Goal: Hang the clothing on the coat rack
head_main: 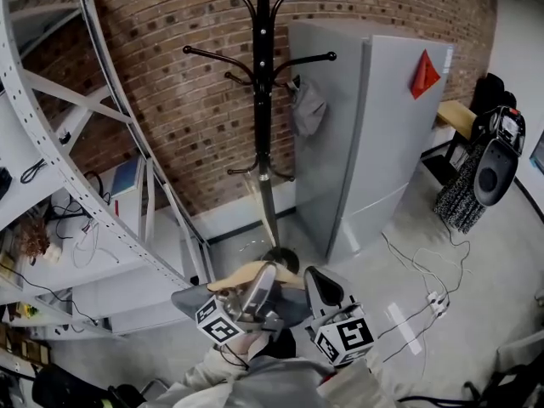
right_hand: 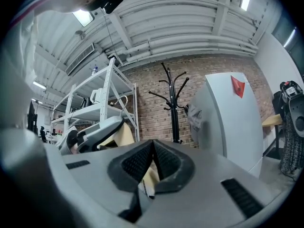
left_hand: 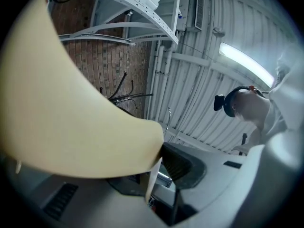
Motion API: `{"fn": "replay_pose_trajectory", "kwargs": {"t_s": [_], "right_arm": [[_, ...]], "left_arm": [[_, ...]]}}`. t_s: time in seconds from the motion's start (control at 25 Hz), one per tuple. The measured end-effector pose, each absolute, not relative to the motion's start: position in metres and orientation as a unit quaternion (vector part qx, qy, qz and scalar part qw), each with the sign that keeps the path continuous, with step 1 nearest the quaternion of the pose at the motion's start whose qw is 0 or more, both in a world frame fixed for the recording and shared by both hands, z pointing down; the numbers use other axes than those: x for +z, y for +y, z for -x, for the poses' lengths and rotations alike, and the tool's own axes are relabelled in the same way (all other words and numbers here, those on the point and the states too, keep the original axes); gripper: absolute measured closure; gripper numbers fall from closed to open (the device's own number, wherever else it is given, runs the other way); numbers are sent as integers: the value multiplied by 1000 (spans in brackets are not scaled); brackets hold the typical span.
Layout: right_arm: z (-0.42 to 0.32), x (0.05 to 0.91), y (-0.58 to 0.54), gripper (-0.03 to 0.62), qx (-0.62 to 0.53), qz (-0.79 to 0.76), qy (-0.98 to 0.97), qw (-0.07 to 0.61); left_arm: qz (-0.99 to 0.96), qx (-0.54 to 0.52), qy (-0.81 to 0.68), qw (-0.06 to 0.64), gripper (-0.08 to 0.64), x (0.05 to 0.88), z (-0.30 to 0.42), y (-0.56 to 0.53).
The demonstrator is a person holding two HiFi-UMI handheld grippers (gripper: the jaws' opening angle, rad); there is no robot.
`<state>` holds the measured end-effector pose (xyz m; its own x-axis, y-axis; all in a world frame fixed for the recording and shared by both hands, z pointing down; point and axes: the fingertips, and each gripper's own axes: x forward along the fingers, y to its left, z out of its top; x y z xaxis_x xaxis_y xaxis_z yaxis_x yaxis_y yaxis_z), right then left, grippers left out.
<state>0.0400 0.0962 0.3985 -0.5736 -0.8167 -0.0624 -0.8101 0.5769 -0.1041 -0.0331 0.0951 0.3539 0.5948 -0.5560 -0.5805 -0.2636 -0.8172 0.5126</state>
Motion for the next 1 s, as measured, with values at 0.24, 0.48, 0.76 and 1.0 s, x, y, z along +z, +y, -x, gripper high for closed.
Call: {"fn": "replay_pose_trajectory", "kwargs": {"t_s": [0.24, 0.48, 0.76, 1.0], "right_arm": [[-43, 405, 66, 568, -33, 465, 884, 45], [-38, 407, 21, 568, -33, 467, 883, 41], [-30, 400, -48, 568, -31, 473, 879, 45], [-21, 399, -102, 568, -34, 481, 875, 46]], "left_arm": [[-874, -384, -226, 193, 449, 357, 29, 65], [-874, -384, -221, 199, 449, 360, 30, 17], [-876, -385, -211, 200, 449, 354, 35, -50], [-878, -382, -201, 209, 449, 354, 41, -104]]}}
